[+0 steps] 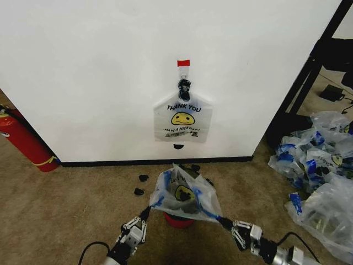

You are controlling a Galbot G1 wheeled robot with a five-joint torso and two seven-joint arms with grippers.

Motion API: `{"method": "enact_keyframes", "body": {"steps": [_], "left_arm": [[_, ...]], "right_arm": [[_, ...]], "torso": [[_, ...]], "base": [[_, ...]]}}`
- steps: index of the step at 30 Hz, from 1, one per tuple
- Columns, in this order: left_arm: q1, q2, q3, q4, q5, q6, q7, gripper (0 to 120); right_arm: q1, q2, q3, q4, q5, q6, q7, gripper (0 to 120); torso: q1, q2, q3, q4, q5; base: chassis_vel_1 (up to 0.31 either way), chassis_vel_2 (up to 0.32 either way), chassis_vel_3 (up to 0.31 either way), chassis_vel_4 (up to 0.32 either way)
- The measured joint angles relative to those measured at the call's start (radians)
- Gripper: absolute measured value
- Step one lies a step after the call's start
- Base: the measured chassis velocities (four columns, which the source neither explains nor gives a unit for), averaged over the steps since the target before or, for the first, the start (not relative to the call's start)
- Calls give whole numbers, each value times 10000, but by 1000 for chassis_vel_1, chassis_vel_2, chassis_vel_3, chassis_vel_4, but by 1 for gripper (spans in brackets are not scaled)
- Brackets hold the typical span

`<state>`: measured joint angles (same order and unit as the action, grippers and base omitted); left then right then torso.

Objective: Pick up the garbage bag from the wall and place it over the trash bin.

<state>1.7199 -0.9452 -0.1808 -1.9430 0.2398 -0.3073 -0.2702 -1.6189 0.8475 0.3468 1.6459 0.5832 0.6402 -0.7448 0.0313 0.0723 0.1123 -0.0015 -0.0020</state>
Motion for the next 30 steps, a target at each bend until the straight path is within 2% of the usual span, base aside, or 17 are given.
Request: {"method": "enact_keyframes", "body": {"steps": [9, 16, 20, 25, 27, 30], "left_arm": [[-128, -162, 14, 746, 547, 68, -212, 0], [-581, -316, 30, 1627, 640, 245, -266, 0], [-574, -229, 28, 1583, 569, 206, -267, 0], [0, 17, -203, -117, 458, -3, -268, 0], [54, 38, -234, -307, 457, -2, -273, 0], [338, 243, -367, -1221, 460, 20, -262, 10]], "right_arm": [[288, 825, -528, -979, -177, 268, 715, 0], [981, 1487, -1311, -1751, 825, 433, 2000, 0], [1056, 1632, -1434, -1849, 1079, 491, 1973, 0], [905, 1581, -1285, -1556, 1000, 611, 1527, 0], [885, 1574, -1254, -1539, 981, 630, 1491, 0], [746, 1562, -1113, -1440, 896, 706, 1332, 0]], "torso": [[0, 0, 1, -1, 1], [1, 0, 1, 0, 0], [1, -1, 1, 0, 1], [1, 0, 1, 0, 0], [1, 0, 1, 0, -1], [1, 0, 1, -1, 1]], "base": [[0, 0, 0, 0], [0, 0, 0, 0], [0, 0, 0, 0], [0, 0, 0, 0], [0, 0, 0, 0], [0, 0, 0, 0]]}}
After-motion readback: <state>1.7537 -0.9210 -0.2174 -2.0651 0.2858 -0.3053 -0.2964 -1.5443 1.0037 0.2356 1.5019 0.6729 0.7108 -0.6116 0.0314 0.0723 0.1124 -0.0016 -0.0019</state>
